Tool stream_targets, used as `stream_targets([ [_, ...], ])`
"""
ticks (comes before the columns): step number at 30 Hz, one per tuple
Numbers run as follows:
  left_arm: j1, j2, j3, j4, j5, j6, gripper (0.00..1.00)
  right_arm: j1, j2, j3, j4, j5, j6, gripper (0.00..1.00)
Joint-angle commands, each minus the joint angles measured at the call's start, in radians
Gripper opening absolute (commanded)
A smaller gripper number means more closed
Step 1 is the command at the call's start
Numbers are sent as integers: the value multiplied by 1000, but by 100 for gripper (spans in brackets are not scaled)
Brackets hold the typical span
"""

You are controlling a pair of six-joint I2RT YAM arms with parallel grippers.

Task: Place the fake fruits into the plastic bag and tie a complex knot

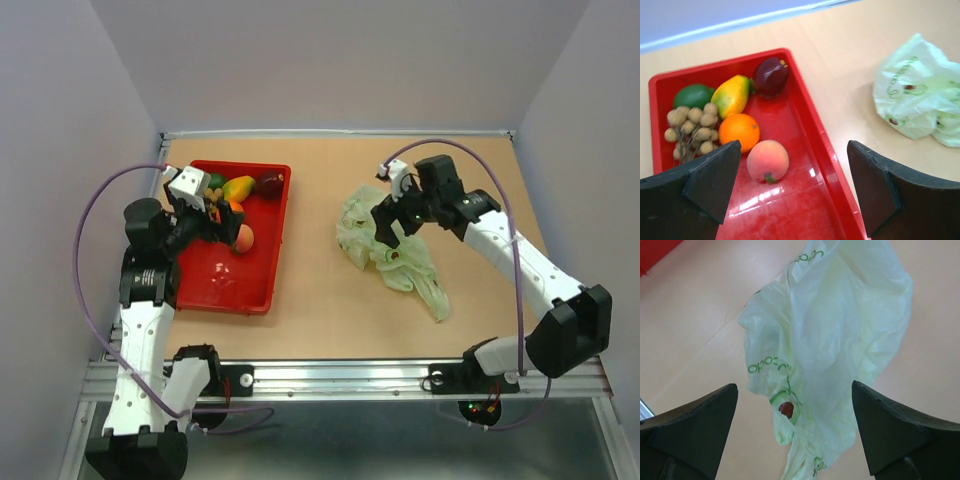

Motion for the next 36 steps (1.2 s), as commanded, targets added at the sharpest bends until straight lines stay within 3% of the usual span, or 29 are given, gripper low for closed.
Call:
stream_targets([
  [1,0,-56,-36,127,170,61,99,87,59,42,134,225,30,100],
  [5,-5,-56,-57,121,232,103,99,118,194,88,150,328,66,100],
  [7,-8,-63,-68,116,266,149,99,121,251,111,150,314,92,74],
  [8,-13,-72,-86,115,290,188,99,121,266,129,150,288,102,47],
  [11,-31,-86,-129,98,325,267,99,121,254,166,148,212,164,8],
  [12,-51,-95,-137,92,326,297,99,120,245,180,147,169,179,1],
  [17,-132,-85,-155,41,295,434,99,101,167,281,162,-71,303,0],
  [22,-197,-53,-175,105,237,434,99,-6,156,286,260,-245,515,0],
  [27,-210,-7,-188,305,235,139,99,-147,141,203,479,-425,777,0],
  [33,-331,96,-183,564,315,-255,99,-170,113,94,721,-542,983,0],
  [36,-397,160,-169,656,300,-342,99,-173,104,67,792,-566,1050,0],
])
